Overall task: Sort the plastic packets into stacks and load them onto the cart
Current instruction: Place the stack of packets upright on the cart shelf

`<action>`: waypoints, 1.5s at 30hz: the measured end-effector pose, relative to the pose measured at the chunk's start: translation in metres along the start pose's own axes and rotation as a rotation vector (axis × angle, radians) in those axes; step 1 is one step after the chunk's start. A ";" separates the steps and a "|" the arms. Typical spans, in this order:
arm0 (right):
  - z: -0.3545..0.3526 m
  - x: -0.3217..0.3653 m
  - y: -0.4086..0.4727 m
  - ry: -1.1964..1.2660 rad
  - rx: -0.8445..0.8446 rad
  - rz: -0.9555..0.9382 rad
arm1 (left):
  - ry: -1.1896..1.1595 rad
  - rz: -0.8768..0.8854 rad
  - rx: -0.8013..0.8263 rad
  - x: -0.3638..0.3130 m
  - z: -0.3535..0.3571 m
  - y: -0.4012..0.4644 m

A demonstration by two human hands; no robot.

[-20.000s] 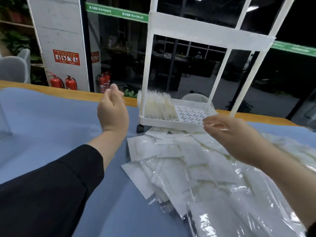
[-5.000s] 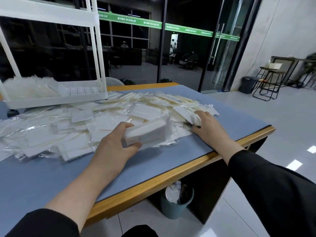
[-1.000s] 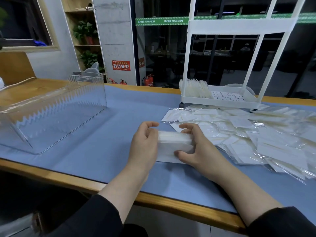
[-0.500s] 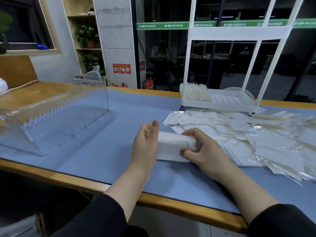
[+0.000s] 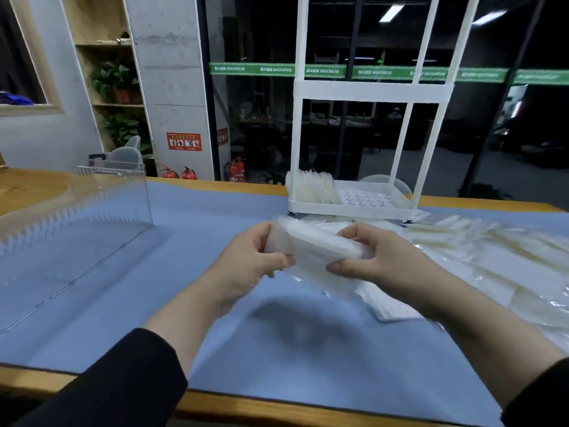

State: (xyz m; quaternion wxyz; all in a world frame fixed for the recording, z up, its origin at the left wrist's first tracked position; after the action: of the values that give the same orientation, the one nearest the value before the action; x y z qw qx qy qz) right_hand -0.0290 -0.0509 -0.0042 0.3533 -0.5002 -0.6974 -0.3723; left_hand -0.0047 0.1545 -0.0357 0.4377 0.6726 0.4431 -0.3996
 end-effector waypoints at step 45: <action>-0.106 -0.102 0.330 -0.981 -0.219 0.549 | -0.007 -0.043 -0.125 0.099 -0.025 0.319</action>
State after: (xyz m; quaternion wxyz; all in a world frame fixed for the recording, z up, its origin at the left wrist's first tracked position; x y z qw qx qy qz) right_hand 0.3260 -0.1146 0.0125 0.0182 -0.8109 -0.5816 -0.0612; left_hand 0.3291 0.1313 -0.0450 0.4716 0.6329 0.4801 -0.3827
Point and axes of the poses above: each hand's wrist, its own y-axis towards the middle knuckle, its own z-axis out of the palm, x = y × z, the point moved 7 cm from there along y, towards the middle knuckle, and after that the axes turned 6 degrees about y, right-handed, at the moved point
